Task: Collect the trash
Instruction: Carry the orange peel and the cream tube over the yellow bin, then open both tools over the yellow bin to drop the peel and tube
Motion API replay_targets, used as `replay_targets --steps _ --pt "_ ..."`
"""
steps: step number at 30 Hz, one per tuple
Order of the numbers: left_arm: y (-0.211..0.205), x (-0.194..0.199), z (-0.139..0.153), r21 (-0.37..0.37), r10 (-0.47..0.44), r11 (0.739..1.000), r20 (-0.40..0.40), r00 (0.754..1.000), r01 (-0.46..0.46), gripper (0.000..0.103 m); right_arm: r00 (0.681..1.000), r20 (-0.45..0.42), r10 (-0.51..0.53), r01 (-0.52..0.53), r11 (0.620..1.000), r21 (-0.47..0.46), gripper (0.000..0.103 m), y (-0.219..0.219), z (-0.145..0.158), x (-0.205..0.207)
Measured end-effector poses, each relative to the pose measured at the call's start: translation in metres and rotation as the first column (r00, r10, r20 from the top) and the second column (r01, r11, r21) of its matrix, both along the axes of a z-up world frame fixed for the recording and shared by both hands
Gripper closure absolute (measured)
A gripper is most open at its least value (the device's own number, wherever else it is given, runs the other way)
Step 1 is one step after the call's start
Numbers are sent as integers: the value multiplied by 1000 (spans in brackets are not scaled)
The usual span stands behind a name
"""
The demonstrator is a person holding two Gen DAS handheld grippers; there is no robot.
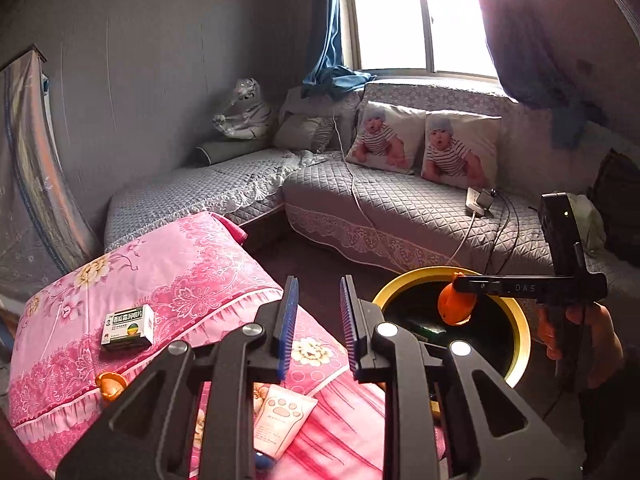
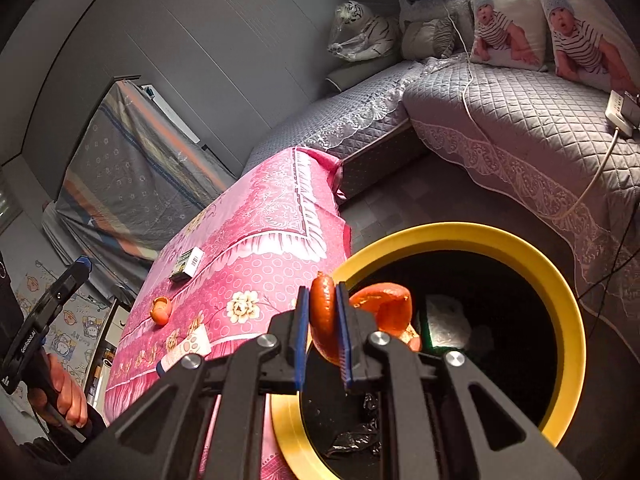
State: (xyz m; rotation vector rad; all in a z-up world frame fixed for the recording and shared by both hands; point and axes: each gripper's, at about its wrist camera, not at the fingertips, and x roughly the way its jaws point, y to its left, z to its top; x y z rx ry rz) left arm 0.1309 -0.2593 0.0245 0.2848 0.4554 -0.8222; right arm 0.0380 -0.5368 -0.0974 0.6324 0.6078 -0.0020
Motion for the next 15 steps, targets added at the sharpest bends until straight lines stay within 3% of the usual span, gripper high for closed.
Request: replay_targets --steps 2,4,6,7,12,15 --pt "-3 2 -6 5 -15 1000 -23 1000 16 82 1000 -1 -9 9 1000 8 91 -6 -5 -5" --pt "2 7 -17 23 -42 999 -58 997 43 75 1000 3 -9 9 1000 18 91 -9 -8 -10" --pt "13 16 -31 66 -32 997 -78 996 37 46 1000 2 -4 4 1000 24 91 -9 -11 -13" --pt "20 21 -39 94 -25 995 -84 996 33 42 1000 1 0 0 1000 25 91 -9 -12 -13" --pt "62 44 -94 253 9 966 -194 981 42 43 1000 6 10 -10 1000 28 91 -4 -13 -15" --pt "77 51 -120 311 33 949 -231 972 41 45 1000 3 15 -16 1000 24 91 -1 -10 -13"
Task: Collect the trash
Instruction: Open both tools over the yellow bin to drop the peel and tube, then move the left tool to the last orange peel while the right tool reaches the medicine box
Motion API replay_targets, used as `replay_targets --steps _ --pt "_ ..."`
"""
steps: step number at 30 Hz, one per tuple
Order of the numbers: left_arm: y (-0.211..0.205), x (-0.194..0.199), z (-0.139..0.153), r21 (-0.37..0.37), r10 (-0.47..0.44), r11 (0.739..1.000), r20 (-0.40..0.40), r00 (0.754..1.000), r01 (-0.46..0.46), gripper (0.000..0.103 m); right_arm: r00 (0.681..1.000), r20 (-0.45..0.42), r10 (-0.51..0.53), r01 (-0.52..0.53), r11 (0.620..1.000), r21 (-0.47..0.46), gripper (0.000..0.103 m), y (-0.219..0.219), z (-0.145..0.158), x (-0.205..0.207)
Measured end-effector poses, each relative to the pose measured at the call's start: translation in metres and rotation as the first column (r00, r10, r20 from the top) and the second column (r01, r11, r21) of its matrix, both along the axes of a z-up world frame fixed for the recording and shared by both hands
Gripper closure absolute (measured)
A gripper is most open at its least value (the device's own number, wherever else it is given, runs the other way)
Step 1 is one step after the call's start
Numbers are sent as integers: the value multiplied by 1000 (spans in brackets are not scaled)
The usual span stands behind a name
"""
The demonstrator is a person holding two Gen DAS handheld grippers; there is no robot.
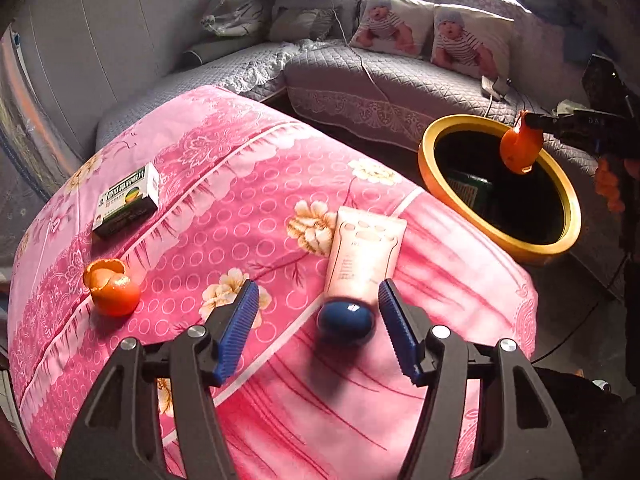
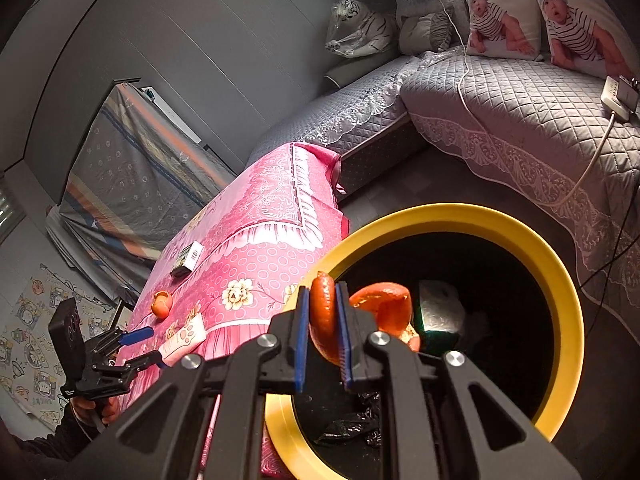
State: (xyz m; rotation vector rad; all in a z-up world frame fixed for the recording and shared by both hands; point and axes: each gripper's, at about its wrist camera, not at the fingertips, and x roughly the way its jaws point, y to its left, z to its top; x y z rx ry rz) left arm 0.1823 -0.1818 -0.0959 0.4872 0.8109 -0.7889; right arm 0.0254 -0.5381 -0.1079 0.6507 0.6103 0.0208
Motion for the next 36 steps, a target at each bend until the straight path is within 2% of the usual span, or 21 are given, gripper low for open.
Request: replay_targets --steps 6,7,8,9,12,14,16,18,22,24,27,28,29,30,31,33,36 --pt "-11 2 -13 5 -65 998 -51 997 66 45 1000 -1 13 -13 1000 -11 91 8 8 6" --pt "-16 -1 -16 18 -75 997 -48 996 76 48 1000 -2 18 -18 1000 -15 91 10 9 7" --pt "-20 0 -18 29 -78 996 -45 996 79 58 1000 -3 23 -23 1000 -21 91 11 10 8" --pt "-22 1 -20 25 -83 996 -58 995 84 62 1000 -4 26 -26 999 -23 91 12 11 9" --pt "-25 9 -17 -10 -79 997 -68 995 78 69 1000 2 27 -27 1000 -13 91 11 12 10" --pt "-27 9 -8 -45 -79 996 -57 995 76 69 1000 3 24 -24 1000 -15 91 11 11 10" --pt "-36 -1 8 -79 -119 990 -23 993 116 69 1000 4 21 -21 1000 -20 91 9 11 8" --pt "-53 -9 24 -90 -147 985 13 989 148 69 1000 5 9 -9 1000 -19 91 5 10 6" --pt "-104 -24 44 -126 -221 967 20 975 222 69 1000 0 -31 31 999 -11 91 -4 8 2" --pt "-134 -36 50 -138 -269 953 33 963 271 69 999 -9 -48 48 999 -14 91 -7 7 -1" --pt "-170 -48 51 -165 -306 938 10 952 304 67 996 -30 -83 82 996 -28 90 -13 5 -4" --pt "-176 -49 50 -174 -291 942 3 957 287 65 993 -43 -114 112 993 -44 86 -16 5 -6" --pt "-180 -48 48 -183 -267 948 -6 964 262 45 987 -44 -156 154 987 -50 81 -20 4 -11" --pt "-179 -47 47 -201 -241 951 -11 971 234 20 980 -40 -194 192 980 -51 68 -25 4 -17" --pt "-174 -46 49 -226 -212 952 -4 977 205 14 973 -29 -230 228 972 -54 54 -30 5 -24" --pt "-161 -42 51 -252 -169 953 15 985 167 12 954 0 -300 299 951 -80 43 -38 10 -39" --pt "-134 -29 56 -280 -61 957 60 996 76 8 946 23 -323 324 941 -95 40 -45 13 -49"
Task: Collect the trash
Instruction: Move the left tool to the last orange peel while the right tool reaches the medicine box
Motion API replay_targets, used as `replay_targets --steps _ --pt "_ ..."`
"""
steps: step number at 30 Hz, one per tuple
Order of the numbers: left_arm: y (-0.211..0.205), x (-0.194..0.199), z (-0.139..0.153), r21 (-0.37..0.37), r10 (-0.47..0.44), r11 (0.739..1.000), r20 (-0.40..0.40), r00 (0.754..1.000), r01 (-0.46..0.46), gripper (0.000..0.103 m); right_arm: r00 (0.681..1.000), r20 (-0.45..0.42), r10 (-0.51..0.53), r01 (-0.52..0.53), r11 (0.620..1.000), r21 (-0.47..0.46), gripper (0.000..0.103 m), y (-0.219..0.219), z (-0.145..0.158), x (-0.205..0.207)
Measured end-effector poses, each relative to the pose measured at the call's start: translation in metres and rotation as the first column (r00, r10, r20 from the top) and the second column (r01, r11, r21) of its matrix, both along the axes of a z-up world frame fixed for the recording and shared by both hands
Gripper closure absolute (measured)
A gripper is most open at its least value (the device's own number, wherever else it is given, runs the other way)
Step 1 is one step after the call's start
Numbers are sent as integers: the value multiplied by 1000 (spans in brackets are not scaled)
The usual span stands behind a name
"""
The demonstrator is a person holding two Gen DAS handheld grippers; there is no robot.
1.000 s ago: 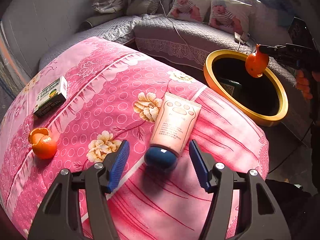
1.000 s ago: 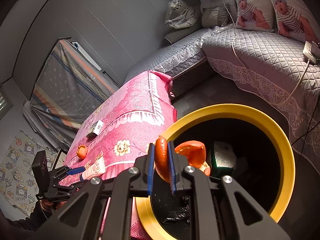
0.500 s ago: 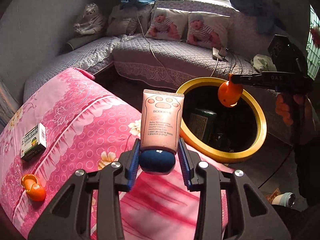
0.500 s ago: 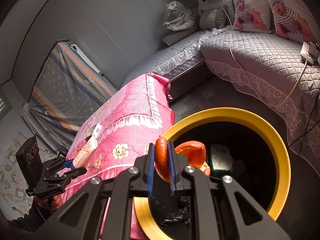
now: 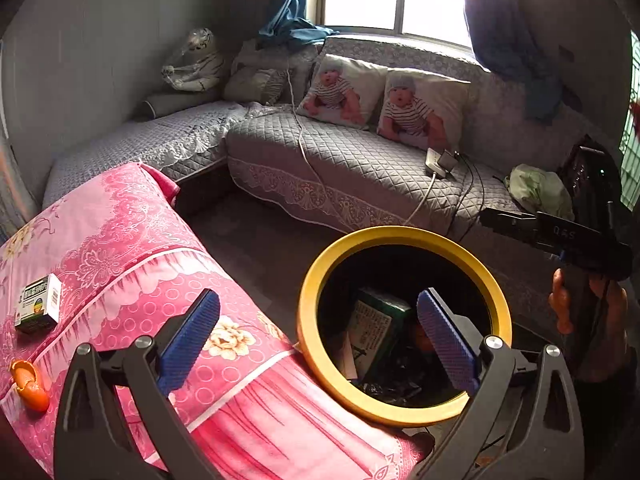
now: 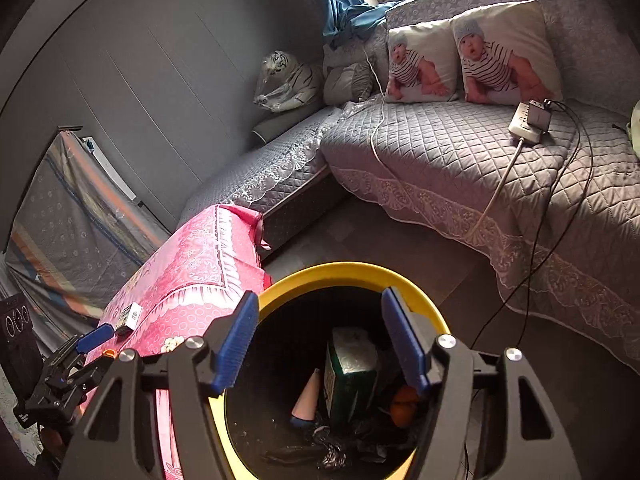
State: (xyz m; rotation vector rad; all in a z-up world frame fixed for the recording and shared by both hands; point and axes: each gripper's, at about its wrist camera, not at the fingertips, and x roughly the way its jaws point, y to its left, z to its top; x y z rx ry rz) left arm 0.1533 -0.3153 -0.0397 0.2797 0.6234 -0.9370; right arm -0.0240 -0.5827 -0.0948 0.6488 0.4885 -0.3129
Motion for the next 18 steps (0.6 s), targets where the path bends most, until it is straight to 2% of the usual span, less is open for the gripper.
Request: replay_targets --steps 4,8,11,13,16,18 --pt "50 28 0 -11 151 988 20 988 -151 8 999 23 48 -48 999 2 33 5 -1 2" --pt "113 60 -8 10 299 954 8 954 -299 8 993 5 121 -121 993 -6 32 25 1 21" --pt "166 86 -18 38 426 904 0 905 -426 8 985 1 173 -173 985 -4 32 43 4 37" --pt "201 104 -25 43 502 865 -40 864 -501 8 979 -4 204 -204 979 -9 32 55 6 48" --pt "243 130 -34 47 587 810 -85 805 -585 8 969 -13 246 -246 969 -10 32 73 9 63" --pt "261 142 -40 62 619 785 -93 780 -616 9 962 -20 274 -274 962 -10 32 84 11 72"
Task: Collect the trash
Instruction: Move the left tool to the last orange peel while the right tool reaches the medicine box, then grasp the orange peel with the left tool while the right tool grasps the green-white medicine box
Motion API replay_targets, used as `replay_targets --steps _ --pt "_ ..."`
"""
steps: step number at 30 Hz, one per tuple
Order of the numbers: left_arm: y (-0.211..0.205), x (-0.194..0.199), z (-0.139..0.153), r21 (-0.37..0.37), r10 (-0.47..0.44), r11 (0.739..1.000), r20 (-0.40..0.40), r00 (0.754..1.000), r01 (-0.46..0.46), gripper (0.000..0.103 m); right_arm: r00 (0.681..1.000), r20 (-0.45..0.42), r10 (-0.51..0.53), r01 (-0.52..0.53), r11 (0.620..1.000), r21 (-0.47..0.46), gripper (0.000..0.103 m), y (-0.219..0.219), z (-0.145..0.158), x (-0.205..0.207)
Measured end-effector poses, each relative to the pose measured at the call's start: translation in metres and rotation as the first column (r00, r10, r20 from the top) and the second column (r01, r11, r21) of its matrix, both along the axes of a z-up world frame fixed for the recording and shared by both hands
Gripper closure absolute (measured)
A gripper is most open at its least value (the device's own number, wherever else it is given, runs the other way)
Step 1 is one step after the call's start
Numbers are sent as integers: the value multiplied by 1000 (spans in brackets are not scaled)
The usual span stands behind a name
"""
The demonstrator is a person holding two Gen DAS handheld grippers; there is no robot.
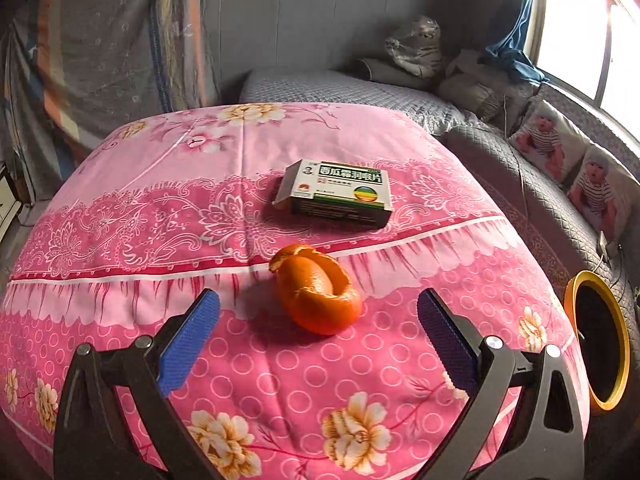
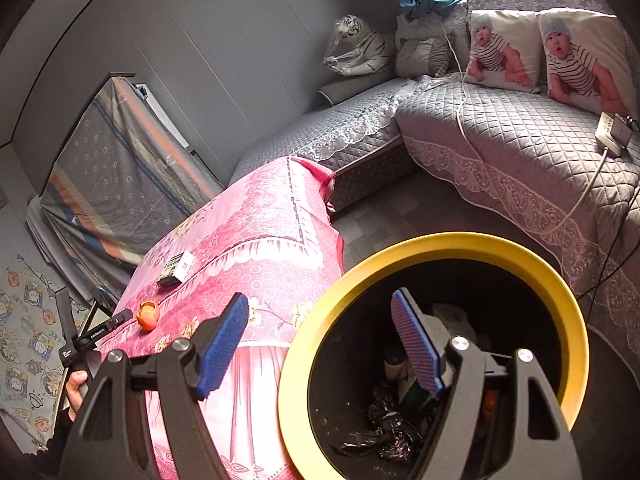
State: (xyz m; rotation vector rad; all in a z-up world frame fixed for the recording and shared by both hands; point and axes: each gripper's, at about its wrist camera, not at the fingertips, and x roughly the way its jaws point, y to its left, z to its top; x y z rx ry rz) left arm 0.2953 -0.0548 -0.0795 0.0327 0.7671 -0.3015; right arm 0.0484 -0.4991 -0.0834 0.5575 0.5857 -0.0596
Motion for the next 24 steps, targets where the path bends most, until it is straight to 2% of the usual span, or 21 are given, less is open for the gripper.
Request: replay_targets --steps 3,10,11,12,13,14,16,18,24 --pt "11 17 -10 -10 17 1000 -54 998 -18 9 999 -8 36 -36 999 -17 32 14 4 11" --pt "1 42 -33 -21 -11 1000 -161 987 7 9 991 -4 136 -136 987 -83 32 47 18 28" --pt "0 44 -34 -28 -15 1000 -165 986 10 14 987 -3 161 -160 982 -102 32 54 20 31" --pt "-2 44 -33 -39 -32 999 -166 986 26 30 982 0 189 -188 975 -121 32 62 23 35" --pt "-5 44 -32 -50 -54 998 -163 985 46 41 975 3 224 -222 965 -139 32 69 26 39" --pt "-8 43 -31 -43 -63 997 -153 986 57 49 965 7 262 -258 953 -158 31 78 30 45" --pt "-14 42 -28 -18 -64 998 -124 990 62 55 940 13 342 -332 921 -204 28 99 40 59" --pt "-12 41 -26 -26 -65 998 -107 992 63 60 907 5 420 -405 879 -253 26 123 49 79" --pt "6 27 -11 -72 -53 996 -59 997 49 62 812 -110 574 -570 737 -363 26 206 63 178"
